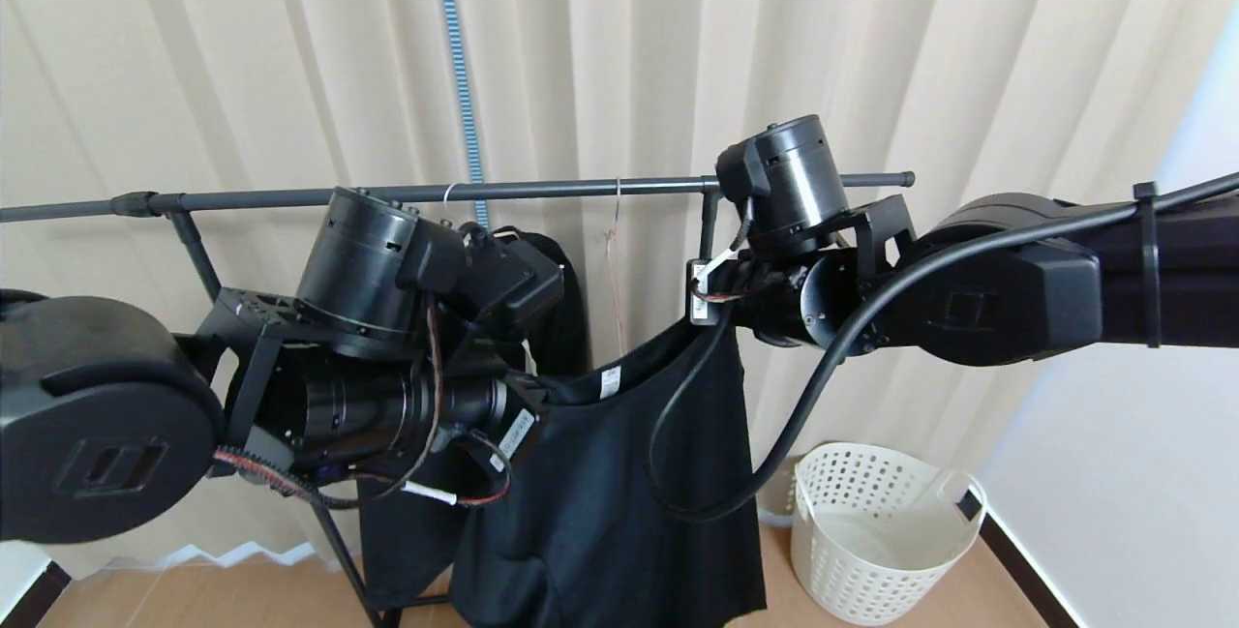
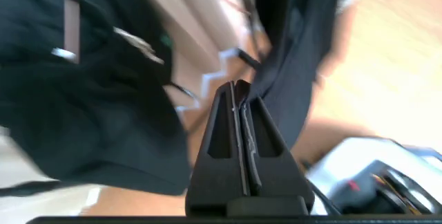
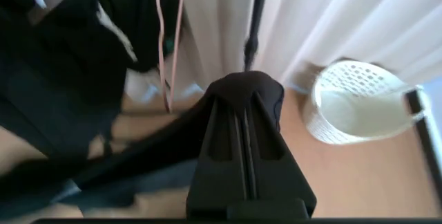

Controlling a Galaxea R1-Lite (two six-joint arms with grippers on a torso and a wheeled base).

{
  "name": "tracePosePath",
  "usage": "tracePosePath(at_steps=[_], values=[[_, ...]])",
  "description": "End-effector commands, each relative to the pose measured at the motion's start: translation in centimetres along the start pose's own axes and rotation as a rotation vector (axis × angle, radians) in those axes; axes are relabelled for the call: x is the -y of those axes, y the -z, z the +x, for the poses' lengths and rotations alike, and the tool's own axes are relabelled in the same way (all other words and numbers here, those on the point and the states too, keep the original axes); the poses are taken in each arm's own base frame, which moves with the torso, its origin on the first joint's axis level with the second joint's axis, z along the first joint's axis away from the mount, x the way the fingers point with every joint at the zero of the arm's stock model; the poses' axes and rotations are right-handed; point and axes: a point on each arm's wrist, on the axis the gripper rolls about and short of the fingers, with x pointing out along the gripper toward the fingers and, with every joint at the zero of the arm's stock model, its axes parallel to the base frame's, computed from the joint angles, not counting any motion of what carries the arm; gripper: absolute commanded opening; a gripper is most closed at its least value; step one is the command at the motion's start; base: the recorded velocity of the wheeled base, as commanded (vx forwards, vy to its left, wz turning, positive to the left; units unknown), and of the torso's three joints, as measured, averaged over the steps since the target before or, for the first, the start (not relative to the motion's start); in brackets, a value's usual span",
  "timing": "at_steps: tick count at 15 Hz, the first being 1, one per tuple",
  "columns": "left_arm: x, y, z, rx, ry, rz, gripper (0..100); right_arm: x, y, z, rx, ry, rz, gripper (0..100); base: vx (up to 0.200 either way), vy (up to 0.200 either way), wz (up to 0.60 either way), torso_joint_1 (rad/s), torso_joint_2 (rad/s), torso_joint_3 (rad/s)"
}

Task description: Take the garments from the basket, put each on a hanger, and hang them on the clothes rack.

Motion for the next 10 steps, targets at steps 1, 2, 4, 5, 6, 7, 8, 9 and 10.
tracePosePath(at_steps=[1, 2, 4, 5, 6, 7, 8, 9, 10], values=[[3.2, 0.2, -1.1, -0.009, 0.092, -0.025, 0, -0.6, 0.2, 1.2, 0.003, -0.004, 0.038, 0, 0.0, 0.0, 0.0, 0.0, 0.0, 0.0], [4.1, 0.1, -1.2, -0.01, 0.116, -0.052, 0, -0.8, 0.0, 1.3, 0.008, -0.009, 0.067, 0, 0.0, 0.0, 0.0, 0.0, 0.0, 0.0], [6.8, -0.7, -0.6, -0.021, 0.184, -0.164, 0, -1.2, -0.3, 1.7, 0.013, -0.027, 0.14, 0, 0.0, 0.0, 0.0, 0.0, 0.0, 0.0], [7.6, -1.4, -0.3, -0.015, 0.203, -0.223, 0, -1.5, -0.2, 1.8, 0.008, -0.037, 0.153, 0, 0.0, 0.0, 0.0, 0.0, 0.0, 0.0], [7.9, -2.2, -0.2, -0.003, 0.211, -0.276, 0, -1.6, -0.1, 1.8, 0.001, -0.049, 0.158, 0, 0.0, 0.0, 0.0, 0.0, 0.0, 0.0], [8.0, -2.5, 0.0, 0.001, 0.214, -0.294, 0, -1.8, 0.0, 1.6, -0.003, -0.06, 0.16, 0, 0.0, 0.0, 0.0, 0.0, 0.0, 0.0], [8.0, -2.8, 0.2, 0.005, 0.213, -0.313, 0, -2.0, 0.0, 1.5, -0.009, -0.071, 0.17, 0, 0.0, 0.0, 0.0, 0.0, 0.0, 0.0], [8.0, -3.1, 0.2, 0.012, 0.215, -0.344, 0, -2.1, 0.1, 1.3, -0.018, -0.089, 0.175, 0, 0.0, 0.0, 0.0, 0.0, 0.0, 0.0], [8.1, -2.9, 0.3, 0.001, 0.214, -0.346, 0, -2.1, 0.0, 1.3, -0.02, -0.092, 0.175, 0, 0.0, 0.0, 0.0, 0.0, 0.0, 0.0]])
